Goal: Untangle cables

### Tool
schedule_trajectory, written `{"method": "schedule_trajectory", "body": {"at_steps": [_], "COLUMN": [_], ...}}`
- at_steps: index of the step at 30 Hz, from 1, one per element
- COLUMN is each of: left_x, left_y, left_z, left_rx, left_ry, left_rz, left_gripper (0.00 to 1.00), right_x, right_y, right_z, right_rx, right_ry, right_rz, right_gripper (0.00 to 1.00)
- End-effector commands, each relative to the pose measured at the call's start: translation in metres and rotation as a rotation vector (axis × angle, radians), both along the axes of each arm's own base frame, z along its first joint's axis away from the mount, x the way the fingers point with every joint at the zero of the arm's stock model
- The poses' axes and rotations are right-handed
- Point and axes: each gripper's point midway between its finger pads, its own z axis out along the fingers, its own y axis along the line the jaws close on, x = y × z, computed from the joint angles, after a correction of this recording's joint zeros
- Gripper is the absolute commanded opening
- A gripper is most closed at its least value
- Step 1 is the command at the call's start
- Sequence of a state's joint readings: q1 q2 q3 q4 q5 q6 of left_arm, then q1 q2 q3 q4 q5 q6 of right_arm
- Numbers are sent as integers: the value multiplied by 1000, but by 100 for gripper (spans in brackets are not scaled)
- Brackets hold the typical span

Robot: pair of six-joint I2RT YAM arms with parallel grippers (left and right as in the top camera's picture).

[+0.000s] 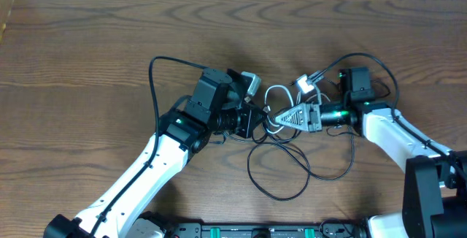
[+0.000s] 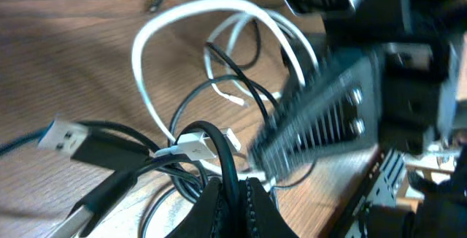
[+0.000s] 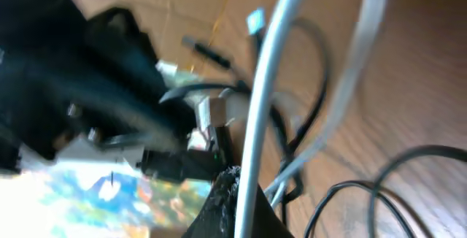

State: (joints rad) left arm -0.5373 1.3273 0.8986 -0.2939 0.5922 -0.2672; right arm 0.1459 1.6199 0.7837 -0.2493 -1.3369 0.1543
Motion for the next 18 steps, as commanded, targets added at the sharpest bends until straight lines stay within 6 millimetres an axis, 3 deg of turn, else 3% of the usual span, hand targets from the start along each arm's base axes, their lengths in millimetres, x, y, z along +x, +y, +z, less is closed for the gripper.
{"method": "schedule_trajectory", "body": {"at_steps": [1, 7, 12, 18], "left_x": [-6, -12, -42, -54], "left_y": [-8, -7, -22, -32], "left_z": [20, 16, 35, 57], "left_rx": [-45, -36, -164, -282], "left_ry": [-60, -38, -63, -106], "left_rz": [-104, -123, -339, -447], "left_gripper": [7, 7, 8, 7], "right_x": [19, 43, 50, 45], "right_y": [-16, -40, -67, -73], "right_z": [-17, -54, -83, -91], "right_rx": [-124, -351, -551, -612], "right_ry": [147, 162, 170, 159], "right_rz": [-155, -338, -456, -447], "right_gripper": [1, 1, 1, 1]}}
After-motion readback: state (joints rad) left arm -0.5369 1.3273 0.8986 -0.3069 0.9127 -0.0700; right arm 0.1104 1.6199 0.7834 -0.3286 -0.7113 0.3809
